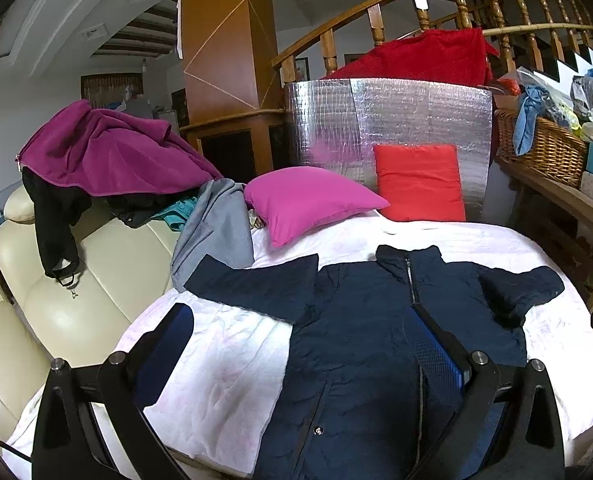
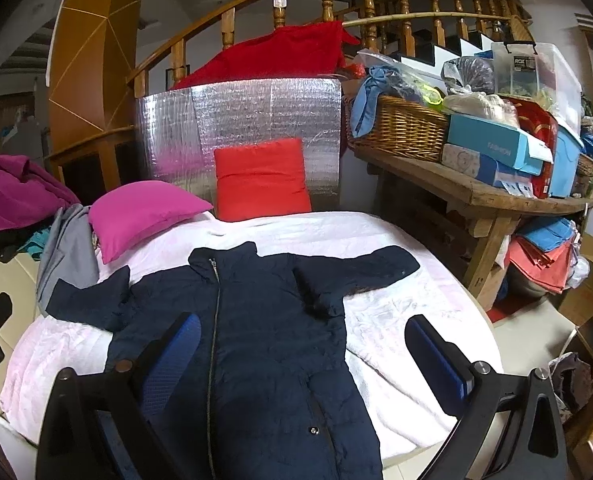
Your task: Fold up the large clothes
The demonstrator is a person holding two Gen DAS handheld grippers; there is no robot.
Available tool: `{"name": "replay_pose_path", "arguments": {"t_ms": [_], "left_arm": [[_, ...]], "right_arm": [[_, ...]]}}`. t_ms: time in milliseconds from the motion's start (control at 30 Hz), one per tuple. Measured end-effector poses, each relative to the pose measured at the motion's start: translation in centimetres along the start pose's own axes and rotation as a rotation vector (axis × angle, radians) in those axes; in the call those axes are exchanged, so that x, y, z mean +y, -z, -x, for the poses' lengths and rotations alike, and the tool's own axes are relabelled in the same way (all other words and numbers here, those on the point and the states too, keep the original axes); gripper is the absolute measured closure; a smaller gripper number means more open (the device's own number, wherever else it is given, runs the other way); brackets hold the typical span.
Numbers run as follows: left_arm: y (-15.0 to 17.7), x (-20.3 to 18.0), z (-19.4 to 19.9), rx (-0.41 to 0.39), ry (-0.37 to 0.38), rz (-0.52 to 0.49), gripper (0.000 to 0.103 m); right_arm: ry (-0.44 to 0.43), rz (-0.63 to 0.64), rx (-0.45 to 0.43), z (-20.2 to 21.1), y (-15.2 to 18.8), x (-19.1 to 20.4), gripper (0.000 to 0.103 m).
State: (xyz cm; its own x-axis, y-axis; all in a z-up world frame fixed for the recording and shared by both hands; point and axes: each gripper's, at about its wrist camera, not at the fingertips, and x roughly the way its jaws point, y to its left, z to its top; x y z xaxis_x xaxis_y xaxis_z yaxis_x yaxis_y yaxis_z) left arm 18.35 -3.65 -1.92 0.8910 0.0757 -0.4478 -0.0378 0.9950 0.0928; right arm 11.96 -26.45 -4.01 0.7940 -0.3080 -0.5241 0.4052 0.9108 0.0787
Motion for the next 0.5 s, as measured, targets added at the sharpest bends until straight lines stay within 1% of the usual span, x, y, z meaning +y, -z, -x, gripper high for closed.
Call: {"name": "replay_pose_path", "arguments": {"t_ms": [200, 267, 333, 400, 433, 500], "left_arm": [[-0.5, -1.5, -3.3, 0.023, -0.017, -0.001, 0.0], [-0.6, -2.3, -5.2, 0.029, -0.024, 0.01, 0.0], [-0.6, -3.1, -7.5, 0.052, -0.021, 0.029, 0.0], [-0.2, -4.3, -11.4, 0.122, 0.021, 0.056, 0.0], [0.2, -4.8, -13.3, 0.168, 0.051, 0.071, 0.0], [1.6, -5.9, -17.9, 0.279, 0.116, 0.118, 0.0]], "right_arm": [[-0.001, -0.013, 0.023, -3.6, -0.3, -0.4, 0.0], [-0.002, -0.019, 0.032, -5.4, -0.5, -0.7, 0.0], [-0.009, -0.035, 0.036, -7.8, -0.7, -1.3, 0.0], [-0.051, -0.078, 0.05, -10.8, -0.9, -2.9, 0.0], [-0.09, -0.117, 0.061, -13.0, -0.9, -4.2, 0.0], [-0.138, -0.178, 0.084, -16.8, -0.9, -6.8, 0.0]]}}
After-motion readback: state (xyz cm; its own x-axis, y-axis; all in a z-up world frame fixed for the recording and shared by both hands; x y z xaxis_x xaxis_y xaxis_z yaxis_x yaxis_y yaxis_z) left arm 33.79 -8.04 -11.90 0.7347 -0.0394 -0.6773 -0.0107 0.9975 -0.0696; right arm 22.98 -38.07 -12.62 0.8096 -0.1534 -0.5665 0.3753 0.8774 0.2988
